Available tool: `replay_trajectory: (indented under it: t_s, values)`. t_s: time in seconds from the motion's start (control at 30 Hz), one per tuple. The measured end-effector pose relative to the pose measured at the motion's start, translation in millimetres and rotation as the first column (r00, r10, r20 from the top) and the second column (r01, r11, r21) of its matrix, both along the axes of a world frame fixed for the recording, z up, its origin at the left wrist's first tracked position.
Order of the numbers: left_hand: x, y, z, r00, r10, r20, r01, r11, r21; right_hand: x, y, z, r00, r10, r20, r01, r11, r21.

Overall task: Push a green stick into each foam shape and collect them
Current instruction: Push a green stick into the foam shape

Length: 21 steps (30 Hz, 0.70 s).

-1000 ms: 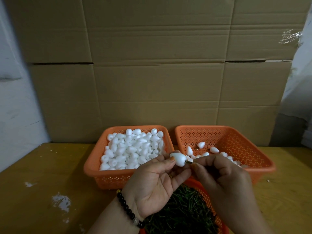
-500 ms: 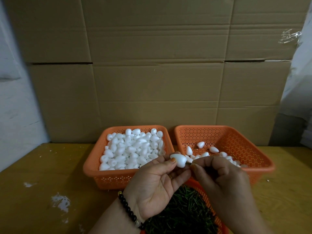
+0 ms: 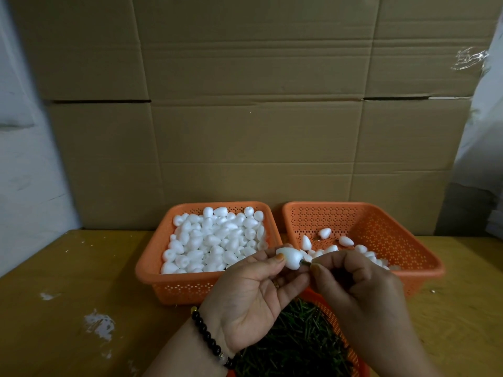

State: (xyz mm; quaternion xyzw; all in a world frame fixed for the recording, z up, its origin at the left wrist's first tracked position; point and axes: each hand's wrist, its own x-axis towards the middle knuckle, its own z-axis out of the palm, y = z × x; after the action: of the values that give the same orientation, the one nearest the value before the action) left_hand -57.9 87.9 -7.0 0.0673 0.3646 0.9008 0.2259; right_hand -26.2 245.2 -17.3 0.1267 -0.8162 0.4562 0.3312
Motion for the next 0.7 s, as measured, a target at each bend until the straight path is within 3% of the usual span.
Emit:
replay_trajectory:
  t_s: [0.7]
  values:
    - [-0.8,3.0,-4.0,0.999,0.020,-0.024,-0.021,1.000,-0.023,-0.6,1.0,0.1,0.998,-0.008,0.070,0.006,1.000,0.020]
